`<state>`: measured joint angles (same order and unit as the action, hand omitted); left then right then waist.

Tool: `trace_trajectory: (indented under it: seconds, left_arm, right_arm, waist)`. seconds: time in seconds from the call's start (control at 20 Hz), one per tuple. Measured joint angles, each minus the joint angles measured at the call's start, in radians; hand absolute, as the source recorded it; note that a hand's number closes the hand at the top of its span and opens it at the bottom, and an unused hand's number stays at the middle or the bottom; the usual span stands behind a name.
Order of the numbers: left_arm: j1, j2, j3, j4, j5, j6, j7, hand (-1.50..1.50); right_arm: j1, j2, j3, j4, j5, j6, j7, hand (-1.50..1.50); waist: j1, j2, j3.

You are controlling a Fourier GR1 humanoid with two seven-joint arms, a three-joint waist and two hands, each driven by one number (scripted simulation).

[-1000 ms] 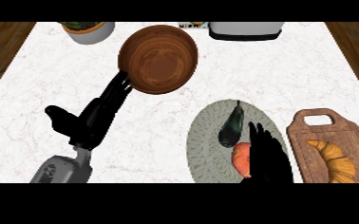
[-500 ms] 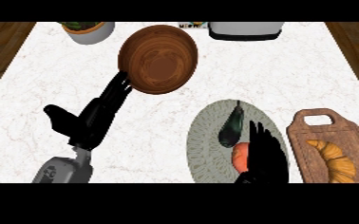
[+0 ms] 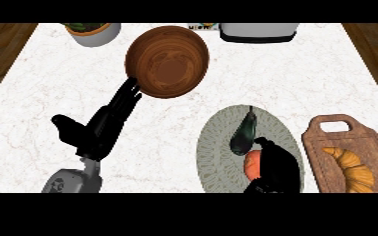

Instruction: Pick the squash from the placemat and place it in the bowl

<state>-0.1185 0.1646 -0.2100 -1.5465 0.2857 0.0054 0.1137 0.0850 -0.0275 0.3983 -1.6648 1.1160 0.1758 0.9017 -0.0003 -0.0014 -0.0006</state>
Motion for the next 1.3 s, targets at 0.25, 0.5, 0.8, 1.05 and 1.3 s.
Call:
trace_trajectory:
  seconds: [0.25,0.5,0.8,1.05,1.3]
  left_arm:
    - [-0.020,-0.024,0.020,-0.005,-0.017,-0.005,0.029,0.00]
    - [0.013,-0.031,0.032,-0.027,-0.032,-0.028,0.025,0.00]
    - [-0.013,-0.054,0.029,-0.004,-0.051,-0.032,0.030,0.00]
    - [-0.039,-0.068,-0.001,0.002,-0.052,-0.052,0.040,0.00]
    - [-0.039,-0.066,0.002,0.012,-0.057,-0.059,0.028,0.00]
  right_arm:
    - [-0.005,-0.005,0.021,0.021,0.027,-0.051,-0.045,1.50]
    - [-0.026,-0.013,0.017,0.036,0.031,-0.042,-0.076,1.50]
    - [-0.112,-0.010,0.127,0.078,0.080,0.009,-0.084,1.50]
    - [-0.276,0.012,0.357,0.146,0.029,0.087,-0.164,1.50]
    - [-0.488,0.023,0.534,0.214,-0.081,0.070,-0.092,1.50]
  waist:
    - [-0.002,-0.005,-0.006]
    - [-0.001,-0.006,-0.007]
    - [0.008,-0.007,-0.014]
    - [0.080,0.008,-0.006]
    - [0.078,0.009,-0.001]
